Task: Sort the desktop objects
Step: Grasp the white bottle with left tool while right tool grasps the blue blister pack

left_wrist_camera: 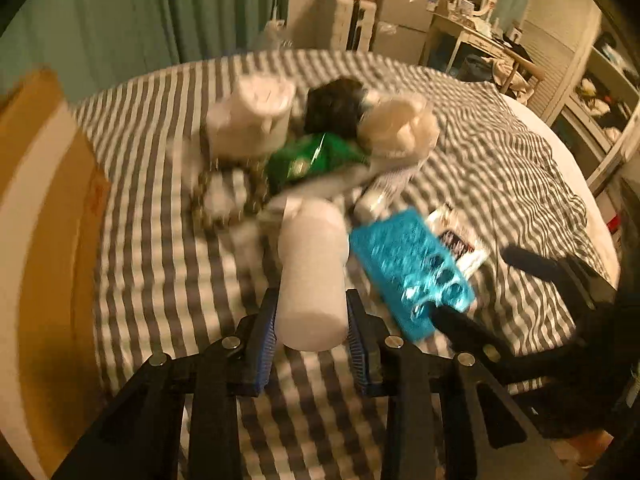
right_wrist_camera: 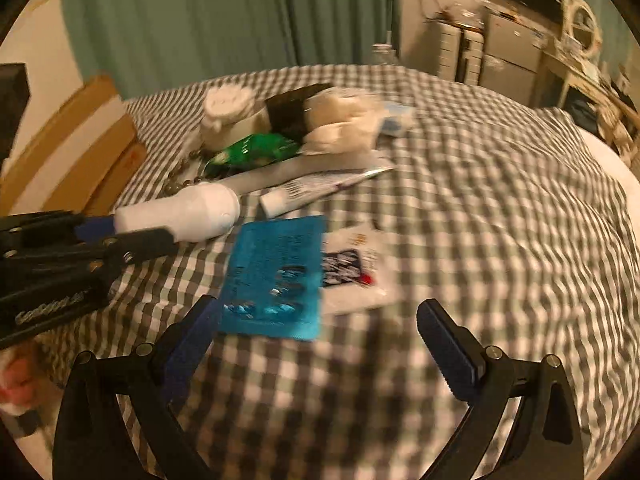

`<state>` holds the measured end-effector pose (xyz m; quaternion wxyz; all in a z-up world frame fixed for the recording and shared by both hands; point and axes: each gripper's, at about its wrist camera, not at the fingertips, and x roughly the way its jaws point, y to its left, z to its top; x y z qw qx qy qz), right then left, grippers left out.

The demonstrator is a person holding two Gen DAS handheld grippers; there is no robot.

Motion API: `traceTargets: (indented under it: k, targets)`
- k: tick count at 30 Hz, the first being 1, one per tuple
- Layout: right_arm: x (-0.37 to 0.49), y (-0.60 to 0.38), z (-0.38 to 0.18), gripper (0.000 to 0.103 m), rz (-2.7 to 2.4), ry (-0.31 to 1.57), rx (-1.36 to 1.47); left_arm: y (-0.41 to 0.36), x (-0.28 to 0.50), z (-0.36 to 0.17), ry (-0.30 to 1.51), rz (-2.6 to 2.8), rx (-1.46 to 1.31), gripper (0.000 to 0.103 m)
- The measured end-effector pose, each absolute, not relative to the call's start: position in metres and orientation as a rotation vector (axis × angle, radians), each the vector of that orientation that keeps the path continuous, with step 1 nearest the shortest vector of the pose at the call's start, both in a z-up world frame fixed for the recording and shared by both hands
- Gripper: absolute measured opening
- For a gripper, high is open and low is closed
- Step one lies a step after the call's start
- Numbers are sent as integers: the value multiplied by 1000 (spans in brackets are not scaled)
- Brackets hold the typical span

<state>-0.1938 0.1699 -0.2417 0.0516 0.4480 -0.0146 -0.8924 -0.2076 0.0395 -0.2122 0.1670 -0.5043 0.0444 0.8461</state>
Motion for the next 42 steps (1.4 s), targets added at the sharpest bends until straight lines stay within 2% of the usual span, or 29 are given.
traceTargets:
  k: [3, 6, 14, 15, 17, 18, 19, 21, 22, 26, 29, 32, 33, 34, 36, 39, 42]
  targets:
    - [-208, 159, -254, 98, -2703, -34, 1409, 35, -206, -232, 141, 2409, -1494, 33]
    - [-215, 153, -266, 99, -2686, 7, 1460, 25, -219, -247, -1, 2341, -1586, 35]
    - [-222, 148, -273, 100, -2650, 12, 1479, 19, -222, -247, -82, 2325, -1573, 36]
    - [-221, 147, -273, 98, -2650, 20, 1473, 21, -221, -247, -80, 2325, -1568, 36]
    - [-218, 145, -271, 74, -2643, 32, 1450, 23, -218, -243, -51, 2326, -1552, 36]
    - [-216, 145, -268, 53, -2624, 18, 1437, 28, -217, -241, -30, 2322, -1543, 35]
    - [-215, 145, -264, 37, -2597, -17, 1436, 16, -210, -235, -13, 2320, -1534, 35]
    - [-215, 150, -262, 22, -2546, -127, 1445, 27, -209, -232, 44, 2322, -1515, 35]
    - [-214, 153, -262, 18, -2529, -171, 1442, 32, -209, -230, 72, 2324, -1508, 35]
    - [-213, 155, -261, 12, -2506, -218, 1428, 40, -215, -229, 128, 2330, -1525, 36]
    - [-212, 155, -257, 9, -2498, -235, 1405, 40, -223, -232, 79, 2326, -1554, 45]
    - [-209, 156, -257, 9, -2489, -223, 1402, 42, -230, -233, 33, 2326, -1544, 45]
    - [-211, 158, -256, 13, -2493, -231, 1398, 42, -229, -234, 27, 2327, -1540, 42]
    - [-214, 158, -257, 15, -2489, -249, 1401, 41, -230, -236, 17, 2324, -1539, 33]
    - [-216, 158, -257, 15, -2492, -284, 1384, 38, -231, -239, -27, 2316, -1539, 33]
    - [-215, 155, -252, 9, -2538, -238, 1357, 30, -228, -237, -86, 2317, -1521, 32]
    - [-213, 158, -248, 9, -2550, -244, 1341, 31, -222, -229, -96, 2318, -1492, 32]
